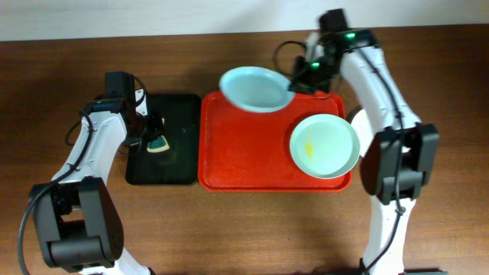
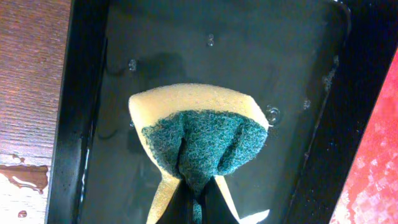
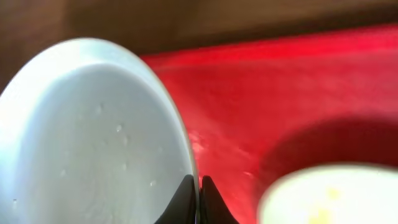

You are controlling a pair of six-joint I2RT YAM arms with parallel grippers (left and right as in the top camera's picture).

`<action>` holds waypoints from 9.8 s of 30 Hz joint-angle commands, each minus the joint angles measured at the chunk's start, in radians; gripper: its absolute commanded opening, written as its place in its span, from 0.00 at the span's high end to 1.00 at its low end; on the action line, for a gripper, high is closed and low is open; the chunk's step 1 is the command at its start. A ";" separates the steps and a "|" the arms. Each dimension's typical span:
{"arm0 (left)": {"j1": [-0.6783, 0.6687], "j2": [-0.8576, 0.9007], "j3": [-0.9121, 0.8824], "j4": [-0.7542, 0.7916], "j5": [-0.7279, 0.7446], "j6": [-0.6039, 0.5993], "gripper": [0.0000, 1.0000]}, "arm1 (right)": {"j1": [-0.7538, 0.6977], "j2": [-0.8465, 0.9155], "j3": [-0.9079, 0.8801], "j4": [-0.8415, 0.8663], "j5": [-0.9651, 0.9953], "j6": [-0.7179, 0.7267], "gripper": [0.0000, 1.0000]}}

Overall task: Clean dirty plates on tray and stack at the side
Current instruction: 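Carry the plate right and lay it on the white plate on the table, then release the stacked plate and raise the right gripper, then move the right gripper to the light-blue plate rim on the red tray, then drag the light-blue plate toward the tray center and grip its rim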

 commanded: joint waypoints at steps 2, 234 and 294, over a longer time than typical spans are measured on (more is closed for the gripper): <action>-0.004 0.000 -0.004 0.002 0.011 0.020 1.00 | -0.151 -0.032 0.017 -0.104 -0.041 -0.003 0.96; -0.011 0.000 -0.004 0.014 0.011 0.020 1.00 | 0.071 -0.110 -0.479 0.140 0.232 -0.257 0.83; -0.011 0.000 -0.004 0.013 0.011 0.020 1.00 | 0.130 -0.109 -0.550 0.242 0.304 0.028 0.84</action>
